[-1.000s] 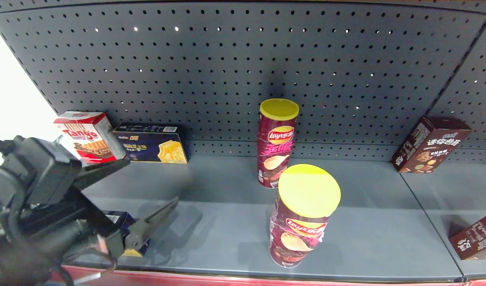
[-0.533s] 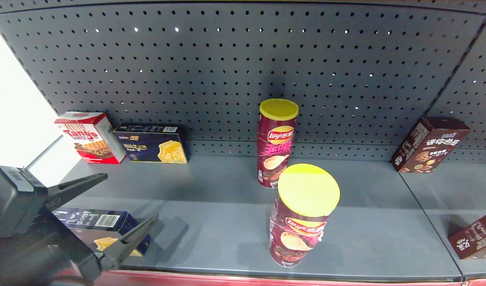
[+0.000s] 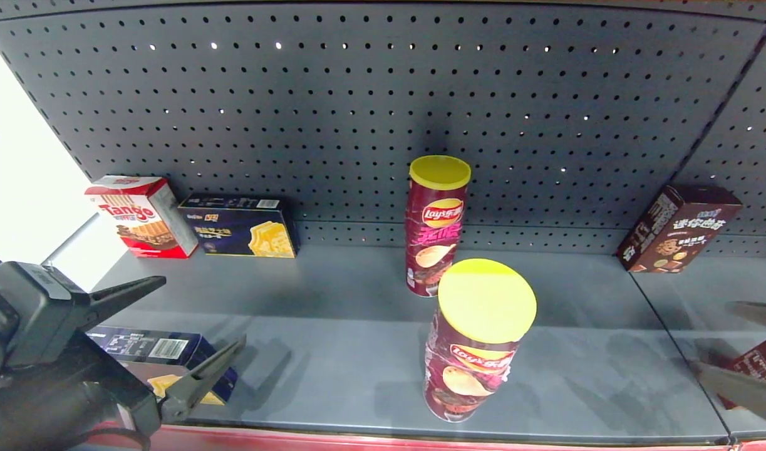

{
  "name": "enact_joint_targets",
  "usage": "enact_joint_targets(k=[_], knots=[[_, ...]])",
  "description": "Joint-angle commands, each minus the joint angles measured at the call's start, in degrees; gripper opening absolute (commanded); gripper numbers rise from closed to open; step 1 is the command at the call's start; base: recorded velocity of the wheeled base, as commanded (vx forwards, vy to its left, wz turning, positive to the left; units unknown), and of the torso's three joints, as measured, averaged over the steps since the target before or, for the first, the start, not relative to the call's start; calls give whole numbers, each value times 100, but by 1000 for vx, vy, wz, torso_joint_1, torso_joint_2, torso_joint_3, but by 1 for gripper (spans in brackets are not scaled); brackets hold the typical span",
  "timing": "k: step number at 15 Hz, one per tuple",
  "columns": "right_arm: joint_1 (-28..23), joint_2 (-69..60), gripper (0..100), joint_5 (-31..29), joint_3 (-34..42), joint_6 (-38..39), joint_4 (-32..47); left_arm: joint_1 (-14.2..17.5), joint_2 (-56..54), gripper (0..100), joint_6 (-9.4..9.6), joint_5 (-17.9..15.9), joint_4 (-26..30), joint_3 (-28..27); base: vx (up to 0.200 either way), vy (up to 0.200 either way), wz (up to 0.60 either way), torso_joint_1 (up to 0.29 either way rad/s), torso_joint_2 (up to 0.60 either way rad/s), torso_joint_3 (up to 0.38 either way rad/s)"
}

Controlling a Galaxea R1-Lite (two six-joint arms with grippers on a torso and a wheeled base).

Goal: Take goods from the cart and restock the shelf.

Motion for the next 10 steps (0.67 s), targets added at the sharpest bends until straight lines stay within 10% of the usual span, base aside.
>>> enact_joint_targets(k=[1,10], knots=[[493,1028,100,9,-55,-241,-136,-2,50,100,-3,0,-2,21,0,0,0,0,0,0],[1276,2347,100,-62,-196,-469,-435,-2,50,100,-20,0,-2,-50,0,0,0,0,0,0]])
